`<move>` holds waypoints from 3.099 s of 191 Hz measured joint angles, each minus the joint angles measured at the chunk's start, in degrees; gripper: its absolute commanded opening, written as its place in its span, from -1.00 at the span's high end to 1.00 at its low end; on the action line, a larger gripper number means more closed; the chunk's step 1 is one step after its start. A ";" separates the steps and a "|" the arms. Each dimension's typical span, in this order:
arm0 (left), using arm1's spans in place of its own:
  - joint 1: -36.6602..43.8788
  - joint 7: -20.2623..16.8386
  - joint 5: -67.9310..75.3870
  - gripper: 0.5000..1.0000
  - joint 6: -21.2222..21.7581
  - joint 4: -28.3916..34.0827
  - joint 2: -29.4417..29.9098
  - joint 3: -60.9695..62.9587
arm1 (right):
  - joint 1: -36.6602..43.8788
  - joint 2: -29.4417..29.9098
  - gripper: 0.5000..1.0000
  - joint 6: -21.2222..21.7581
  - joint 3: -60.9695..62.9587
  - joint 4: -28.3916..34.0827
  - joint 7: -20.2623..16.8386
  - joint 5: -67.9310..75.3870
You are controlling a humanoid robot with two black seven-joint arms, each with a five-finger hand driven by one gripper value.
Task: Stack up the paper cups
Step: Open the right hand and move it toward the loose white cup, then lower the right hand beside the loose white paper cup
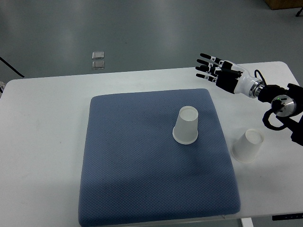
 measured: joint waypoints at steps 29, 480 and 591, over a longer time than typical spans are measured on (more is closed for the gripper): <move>0.00 -0.06 0.00 -1.00 0.25 0.10 0.00 0.29 | -0.16 0.12 -0.70 -0.16 -0.01 0.00 0.10 -0.01; 0.00 -0.02 0.00 -1.00 0.30 0.39 0.00 -0.02 | 6.56 -39.06 -0.67 -9.10 -17.08 42.35 14.87 -87.45; 0.00 -0.02 0.00 -1.00 0.30 0.39 0.00 -0.03 | 0.68 -34.15 -0.52 -16.98 -19.44 38.95 12.37 -88.47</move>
